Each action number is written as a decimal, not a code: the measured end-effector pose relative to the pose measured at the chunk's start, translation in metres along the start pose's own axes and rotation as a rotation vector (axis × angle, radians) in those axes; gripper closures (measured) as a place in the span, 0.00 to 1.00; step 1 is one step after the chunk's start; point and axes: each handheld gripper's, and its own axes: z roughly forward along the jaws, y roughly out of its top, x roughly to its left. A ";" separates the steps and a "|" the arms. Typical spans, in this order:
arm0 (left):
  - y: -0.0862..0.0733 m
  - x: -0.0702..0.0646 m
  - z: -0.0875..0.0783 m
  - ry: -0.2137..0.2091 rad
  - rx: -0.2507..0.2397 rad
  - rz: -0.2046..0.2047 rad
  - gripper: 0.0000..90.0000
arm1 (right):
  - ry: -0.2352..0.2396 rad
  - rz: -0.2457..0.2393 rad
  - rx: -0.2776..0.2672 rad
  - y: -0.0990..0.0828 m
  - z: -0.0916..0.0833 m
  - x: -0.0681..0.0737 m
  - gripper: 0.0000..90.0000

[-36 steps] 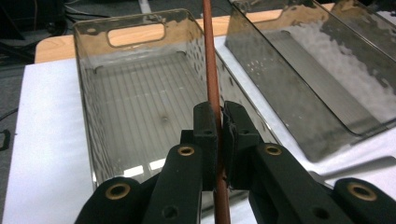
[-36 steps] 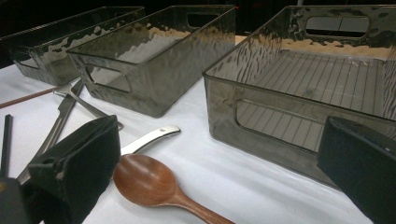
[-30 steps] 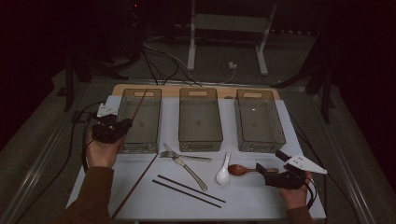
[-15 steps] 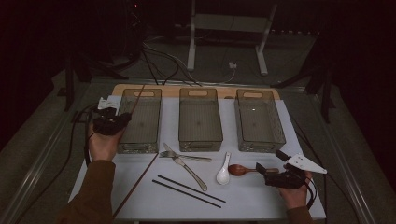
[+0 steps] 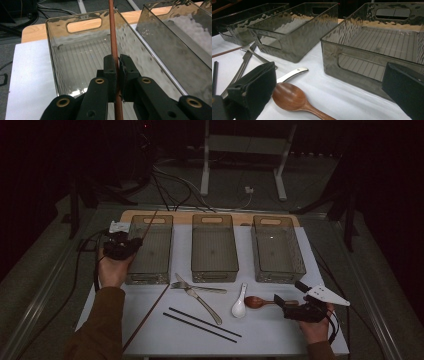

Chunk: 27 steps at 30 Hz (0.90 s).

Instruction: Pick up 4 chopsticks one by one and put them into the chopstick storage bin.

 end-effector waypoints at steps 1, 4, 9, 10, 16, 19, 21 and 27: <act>0.000 0.001 0.002 -0.001 0.003 -0.001 0.96 | 0.000 0.000 0.000 0.000 0.000 0.000 0.00; 0.000 0.003 0.007 0.005 0.012 -0.001 0.96 | 0.000 -0.001 -0.001 0.000 0.000 0.000 0.00; -0.002 0.010 0.016 -0.001 0.019 -0.025 0.94 | 0.000 0.000 0.000 0.000 0.000 0.000 0.00; -0.003 0.012 0.018 -0.007 0.013 -0.052 0.80 | 0.000 -0.001 0.001 0.000 0.000 -0.001 0.00; -0.002 0.016 0.015 -0.021 -0.047 -0.144 0.32 | -0.002 0.001 -0.003 0.000 -0.001 -0.001 0.00; -0.002 0.017 0.014 -0.023 -0.038 -0.148 0.24 | -0.001 0.002 -0.004 0.000 -0.001 -0.001 0.00; -0.003 0.016 0.014 -0.032 -0.034 -0.142 0.24 | 0.000 0.001 -0.004 0.000 -0.001 -0.001 0.00; -0.002 0.008 0.012 -0.033 -0.018 -0.099 0.16 | -0.001 0.003 -0.004 0.000 -0.001 -0.001 0.00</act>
